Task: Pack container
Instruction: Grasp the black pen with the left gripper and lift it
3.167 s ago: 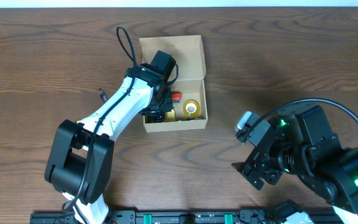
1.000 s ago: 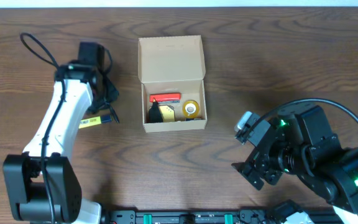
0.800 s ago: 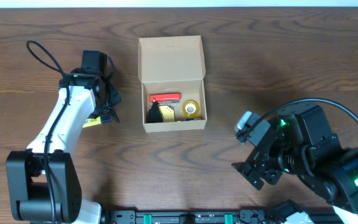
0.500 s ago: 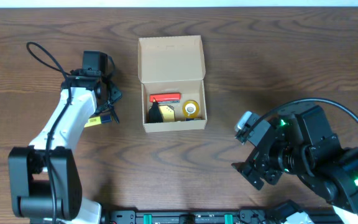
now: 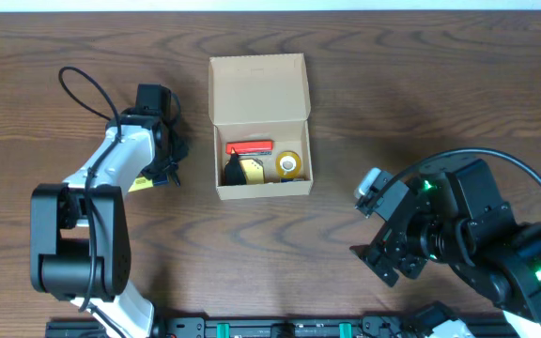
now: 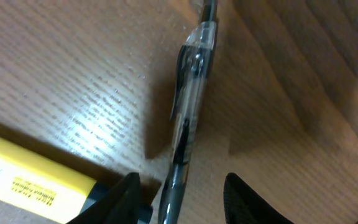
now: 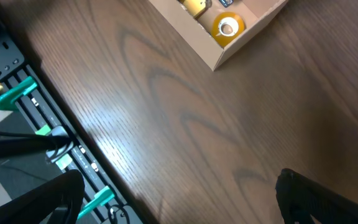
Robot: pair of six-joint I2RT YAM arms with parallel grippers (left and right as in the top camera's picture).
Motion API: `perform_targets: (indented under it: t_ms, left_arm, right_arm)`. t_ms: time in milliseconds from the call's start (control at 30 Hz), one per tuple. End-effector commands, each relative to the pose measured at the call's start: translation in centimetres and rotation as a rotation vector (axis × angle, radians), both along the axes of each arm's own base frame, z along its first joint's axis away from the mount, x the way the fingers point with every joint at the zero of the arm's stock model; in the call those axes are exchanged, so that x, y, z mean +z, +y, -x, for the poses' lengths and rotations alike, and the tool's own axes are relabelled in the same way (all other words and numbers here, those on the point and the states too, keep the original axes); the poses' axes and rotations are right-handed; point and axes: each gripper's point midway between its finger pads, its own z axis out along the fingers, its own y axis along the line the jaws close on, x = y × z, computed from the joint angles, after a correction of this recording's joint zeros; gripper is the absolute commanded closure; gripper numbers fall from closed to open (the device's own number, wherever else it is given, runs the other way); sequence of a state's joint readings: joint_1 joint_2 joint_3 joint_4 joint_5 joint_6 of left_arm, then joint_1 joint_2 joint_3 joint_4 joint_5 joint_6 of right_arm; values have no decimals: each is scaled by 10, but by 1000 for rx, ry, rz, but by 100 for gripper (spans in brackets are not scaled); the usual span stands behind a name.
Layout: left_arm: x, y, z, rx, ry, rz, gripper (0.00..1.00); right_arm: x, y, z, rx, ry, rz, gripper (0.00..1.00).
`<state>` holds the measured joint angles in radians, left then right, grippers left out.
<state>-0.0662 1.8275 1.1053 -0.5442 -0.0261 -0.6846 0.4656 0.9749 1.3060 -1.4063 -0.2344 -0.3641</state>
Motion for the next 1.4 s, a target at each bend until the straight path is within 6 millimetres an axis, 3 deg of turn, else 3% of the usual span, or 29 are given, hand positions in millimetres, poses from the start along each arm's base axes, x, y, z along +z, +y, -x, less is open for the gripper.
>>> perform_targets:
  t_ms: [0, 700, 933, 1233, 1367]
  left_arm:
    - [-4, 2, -1, -5, 1, -10, 59]
    - [-17, 4, 1, -17, 30, -14, 62]
    - [-18, 4, 1, -18, 35, -15, 70]
    - [-24, 4, 5, -18, 56, -16, 71]
    - [-24, 4, 5, -18, 59, -16, 87]
  right_arm:
    - [0, -1, -1, -18, 6, -5, 1]
    - [0, -1, -1, -18, 6, -5, 1]
    - [0, -1, -1, -18, 6, -5, 1]
    - [0, -1, -1, -18, 6, -5, 1]
    - [0, -1, -1, -18, 6, -5, 2]
